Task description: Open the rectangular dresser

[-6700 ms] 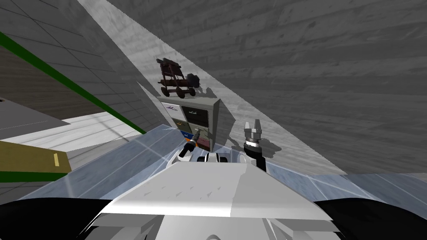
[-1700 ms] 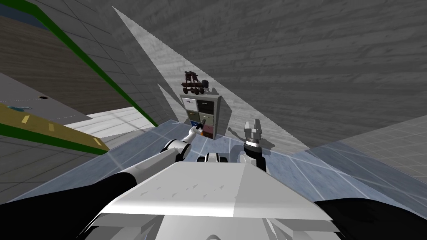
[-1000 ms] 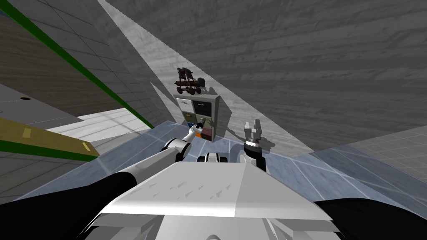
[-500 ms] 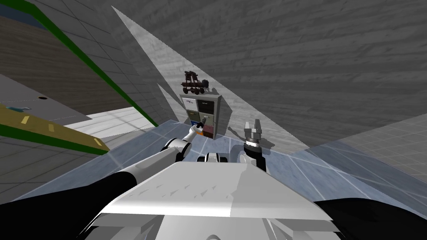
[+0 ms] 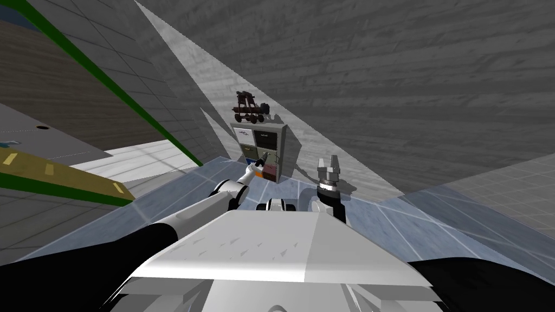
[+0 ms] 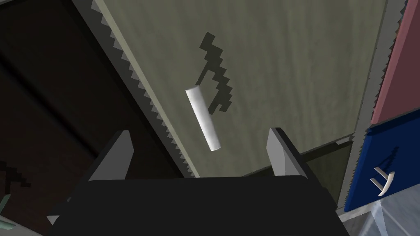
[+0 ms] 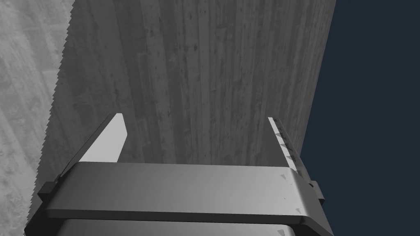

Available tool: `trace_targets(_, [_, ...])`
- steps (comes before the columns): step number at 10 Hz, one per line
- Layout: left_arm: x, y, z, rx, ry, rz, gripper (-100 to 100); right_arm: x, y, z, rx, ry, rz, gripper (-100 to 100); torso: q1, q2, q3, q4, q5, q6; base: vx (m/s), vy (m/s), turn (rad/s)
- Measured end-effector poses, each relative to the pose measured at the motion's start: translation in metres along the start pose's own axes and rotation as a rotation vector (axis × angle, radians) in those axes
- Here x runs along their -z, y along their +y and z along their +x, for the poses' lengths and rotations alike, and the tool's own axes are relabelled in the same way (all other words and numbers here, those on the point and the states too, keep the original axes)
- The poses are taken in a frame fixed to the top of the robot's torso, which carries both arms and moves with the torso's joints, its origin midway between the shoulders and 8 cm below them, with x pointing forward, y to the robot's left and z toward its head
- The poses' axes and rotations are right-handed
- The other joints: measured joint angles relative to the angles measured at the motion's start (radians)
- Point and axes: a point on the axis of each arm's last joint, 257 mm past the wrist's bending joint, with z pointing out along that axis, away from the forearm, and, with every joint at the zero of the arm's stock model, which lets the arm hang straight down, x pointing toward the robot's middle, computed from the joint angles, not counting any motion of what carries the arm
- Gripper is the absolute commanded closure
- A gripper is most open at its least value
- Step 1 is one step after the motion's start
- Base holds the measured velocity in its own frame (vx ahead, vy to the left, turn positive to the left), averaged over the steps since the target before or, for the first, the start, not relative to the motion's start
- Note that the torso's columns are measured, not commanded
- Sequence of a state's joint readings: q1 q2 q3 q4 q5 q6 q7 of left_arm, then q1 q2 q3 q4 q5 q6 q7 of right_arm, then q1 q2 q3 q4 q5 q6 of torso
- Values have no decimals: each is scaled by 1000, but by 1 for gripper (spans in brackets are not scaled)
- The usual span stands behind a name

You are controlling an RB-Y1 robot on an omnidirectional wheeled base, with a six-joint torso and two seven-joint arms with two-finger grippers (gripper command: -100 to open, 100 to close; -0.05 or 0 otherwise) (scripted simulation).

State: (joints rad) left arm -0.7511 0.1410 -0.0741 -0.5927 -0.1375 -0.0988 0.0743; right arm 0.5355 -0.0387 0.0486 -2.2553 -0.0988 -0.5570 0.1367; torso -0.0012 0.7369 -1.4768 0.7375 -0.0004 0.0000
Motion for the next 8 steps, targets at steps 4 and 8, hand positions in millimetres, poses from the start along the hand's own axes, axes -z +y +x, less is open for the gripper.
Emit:
trace_targets(4, [1, 6, -2, 1, -4, -9, -100, 0, 0, 0, 0, 0, 0, 0, 3, 3, 2, 1, 1, 0, 94, -23, -13])
trace_targets(8, [0, 0, 1, 1, 0, 0, 100, 0, 0, 0, 0, 0, 0, 0, 5, 6, 4, 1, 1, -1, -114, 38, 15])
